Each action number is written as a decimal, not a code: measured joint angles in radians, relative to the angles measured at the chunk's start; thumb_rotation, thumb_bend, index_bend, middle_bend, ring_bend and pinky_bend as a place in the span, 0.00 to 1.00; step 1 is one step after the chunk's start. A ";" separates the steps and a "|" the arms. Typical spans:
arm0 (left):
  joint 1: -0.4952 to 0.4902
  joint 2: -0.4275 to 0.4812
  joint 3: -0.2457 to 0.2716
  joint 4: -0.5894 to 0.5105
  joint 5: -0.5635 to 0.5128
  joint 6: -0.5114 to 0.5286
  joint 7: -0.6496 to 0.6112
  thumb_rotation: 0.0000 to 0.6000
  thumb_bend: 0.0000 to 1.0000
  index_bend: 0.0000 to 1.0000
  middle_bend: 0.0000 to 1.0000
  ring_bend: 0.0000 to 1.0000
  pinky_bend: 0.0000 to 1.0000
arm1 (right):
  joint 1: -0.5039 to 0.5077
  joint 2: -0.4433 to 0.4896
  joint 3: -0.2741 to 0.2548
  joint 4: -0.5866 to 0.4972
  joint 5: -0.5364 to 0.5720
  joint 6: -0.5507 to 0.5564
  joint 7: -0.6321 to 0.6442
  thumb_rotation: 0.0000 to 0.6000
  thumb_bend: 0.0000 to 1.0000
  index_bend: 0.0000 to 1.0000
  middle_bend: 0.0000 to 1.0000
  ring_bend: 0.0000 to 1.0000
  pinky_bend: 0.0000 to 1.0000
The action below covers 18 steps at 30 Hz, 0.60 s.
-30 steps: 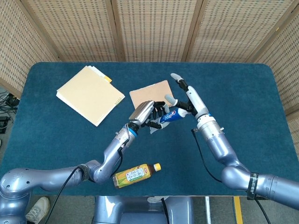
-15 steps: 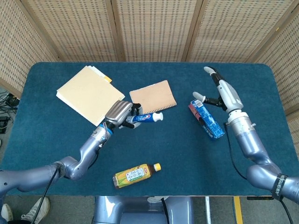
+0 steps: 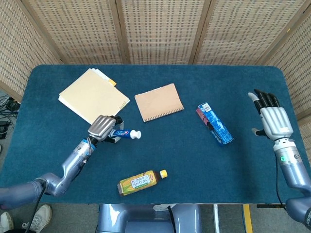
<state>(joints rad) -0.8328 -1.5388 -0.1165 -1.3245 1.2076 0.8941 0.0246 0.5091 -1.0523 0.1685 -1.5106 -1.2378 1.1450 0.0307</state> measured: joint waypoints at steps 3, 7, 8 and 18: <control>0.014 0.014 0.005 -0.023 -0.008 0.001 0.004 1.00 0.01 0.02 0.00 0.00 0.17 | -0.034 -0.010 -0.022 0.022 -0.037 0.034 0.015 1.00 0.00 0.00 0.00 0.00 0.00; 0.043 0.042 0.005 -0.066 -0.004 0.036 -0.004 1.00 0.00 0.00 0.00 0.00 0.10 | -0.065 -0.014 -0.040 0.039 -0.073 0.076 0.026 1.00 0.00 0.00 0.00 0.00 0.00; 0.053 0.052 0.005 -0.079 0.001 0.052 -0.008 1.00 0.00 0.00 0.00 0.00 0.07 | -0.074 -0.014 -0.044 0.043 -0.083 0.090 0.028 1.00 0.00 0.00 0.00 0.00 0.00; 0.262 0.274 0.059 -0.301 0.068 0.322 0.014 1.00 0.00 0.00 0.00 0.00 0.00 | -0.199 -0.016 -0.101 0.070 -0.206 0.274 0.037 1.00 0.00 0.00 0.00 0.00 0.00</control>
<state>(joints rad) -0.5711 -1.2649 -0.0576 -1.6256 1.2755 1.2160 0.0387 0.3097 -1.0679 0.0672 -1.4408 -1.4436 1.4192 0.0682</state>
